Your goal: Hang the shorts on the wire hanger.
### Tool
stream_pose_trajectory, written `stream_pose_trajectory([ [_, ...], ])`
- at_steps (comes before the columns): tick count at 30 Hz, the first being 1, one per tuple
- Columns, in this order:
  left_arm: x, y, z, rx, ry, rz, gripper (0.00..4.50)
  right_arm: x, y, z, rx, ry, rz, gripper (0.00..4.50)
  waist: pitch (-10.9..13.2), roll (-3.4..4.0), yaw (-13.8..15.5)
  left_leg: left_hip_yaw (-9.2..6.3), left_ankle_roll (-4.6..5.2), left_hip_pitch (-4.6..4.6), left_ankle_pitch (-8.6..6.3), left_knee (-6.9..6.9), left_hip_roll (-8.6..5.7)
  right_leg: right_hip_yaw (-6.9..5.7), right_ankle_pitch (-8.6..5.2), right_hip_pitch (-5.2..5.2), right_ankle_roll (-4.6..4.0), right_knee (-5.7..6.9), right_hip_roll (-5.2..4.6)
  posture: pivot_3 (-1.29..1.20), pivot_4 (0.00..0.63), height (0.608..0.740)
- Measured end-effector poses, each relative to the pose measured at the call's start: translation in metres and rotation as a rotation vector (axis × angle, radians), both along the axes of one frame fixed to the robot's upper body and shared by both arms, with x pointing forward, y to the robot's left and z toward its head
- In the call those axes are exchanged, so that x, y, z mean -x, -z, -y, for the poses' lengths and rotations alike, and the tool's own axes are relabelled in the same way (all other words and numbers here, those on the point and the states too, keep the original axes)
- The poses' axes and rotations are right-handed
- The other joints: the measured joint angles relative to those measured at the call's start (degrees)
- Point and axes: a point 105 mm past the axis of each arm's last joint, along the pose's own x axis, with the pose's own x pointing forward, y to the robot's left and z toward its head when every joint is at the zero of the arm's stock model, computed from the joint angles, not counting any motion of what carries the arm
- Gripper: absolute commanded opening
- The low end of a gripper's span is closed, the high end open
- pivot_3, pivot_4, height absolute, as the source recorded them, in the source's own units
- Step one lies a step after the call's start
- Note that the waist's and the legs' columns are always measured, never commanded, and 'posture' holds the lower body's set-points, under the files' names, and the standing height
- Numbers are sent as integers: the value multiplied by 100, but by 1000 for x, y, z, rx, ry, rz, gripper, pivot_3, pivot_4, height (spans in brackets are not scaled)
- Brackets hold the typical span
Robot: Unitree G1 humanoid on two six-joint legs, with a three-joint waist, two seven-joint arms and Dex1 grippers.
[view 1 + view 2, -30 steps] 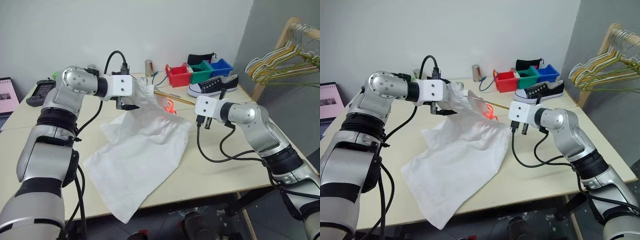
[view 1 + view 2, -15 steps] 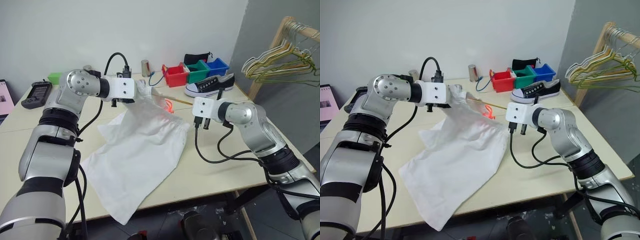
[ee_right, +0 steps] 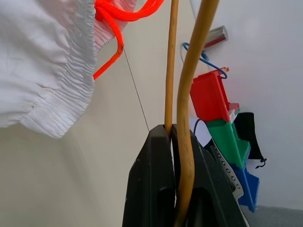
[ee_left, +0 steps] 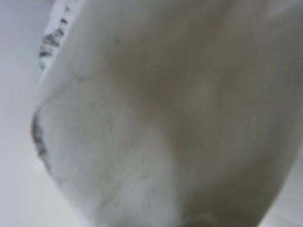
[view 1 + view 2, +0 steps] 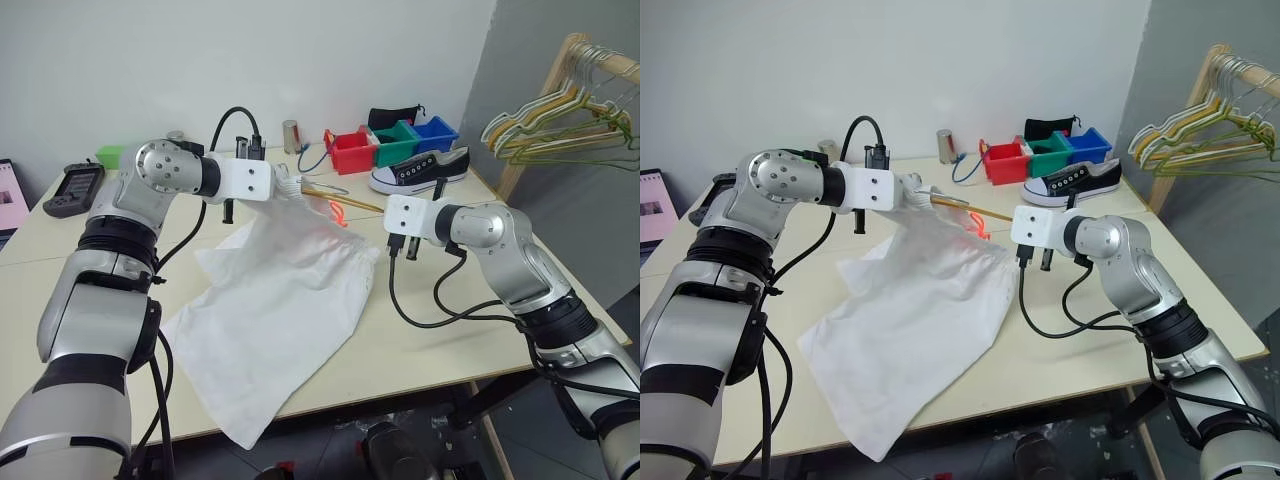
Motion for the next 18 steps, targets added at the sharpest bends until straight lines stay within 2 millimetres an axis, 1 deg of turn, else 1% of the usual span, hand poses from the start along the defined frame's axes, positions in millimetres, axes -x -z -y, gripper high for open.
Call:
stream_pose_trajectory([
  [3,0,2,0,2,-2,0,0,2,0,-2,-7,-15,-12,774,-3,1,-8,0,0,1,0,0,1,0,0,0,0,1,0,-286,0,740],
  [6,1,12,3,6,4,-20,0,9,-2,-10,-22,-73,-41,1575,-6,0,-9,0,0,0,0,1,1,-1,0,1,0,1,0,-278,0,740],
  [7,1,16,3,9,-1,-30,0,11,-1,-11,-22,-83,-54,1882,-7,-1,-12,0,0,0,0,1,0,0,0,1,0,1,0,-278,0,740],
  [9,3,21,3,13,-4,-42,0,12,0,-8,-23,-90,-78,2341,-7,0,-4,-1,0,0,1,2,0,-1,0,1,0,1,-1,-278,0,740],
  [11,5,27,5,18,2,-50,0,13,-2,0,-22,-86,-104,2782,-9,1,3,-2,0,0,1,2,-1,-1,0,4,0,1,-2,-278,0,740],
  [12,7,31,5,19,1,-58,0,14,-3,5,-25,-83,-121,3091,-10,0,6,-2,0,0,1,3,-1,-2,0,4,0,1,-3,-279,0,740],
  [15,14,45,4,18,9,-82,0,15,-9,20,-45,-63,-171,3826,-12,1,-2,-2,0,1,1,3,0,-1,1,3,-1,2,-3,-284,0,740],
  [16,18,50,2,19,7,-94,0,15,-11,24,-52,-61,-186,4153,-15,4,-15,-2,0,1,1,3,0,-2,1,2,-1,3,-3,-283,0,740],
  [17,23,55,1,20,13,-106,0,17,-13,30,-58,-58,-213,4343,-19,10,-24,0,0,4,1,3,1,0,1,4,-1,5,-3,-281,0,740],
  [18,28,61,-1,25,10,-121,0,18,-15,37,-69,-48,-243,4426,-24,11,-27,-1,0,5,0,3,2,-1,1,5,-1,4,-2,-277,0,740],
])
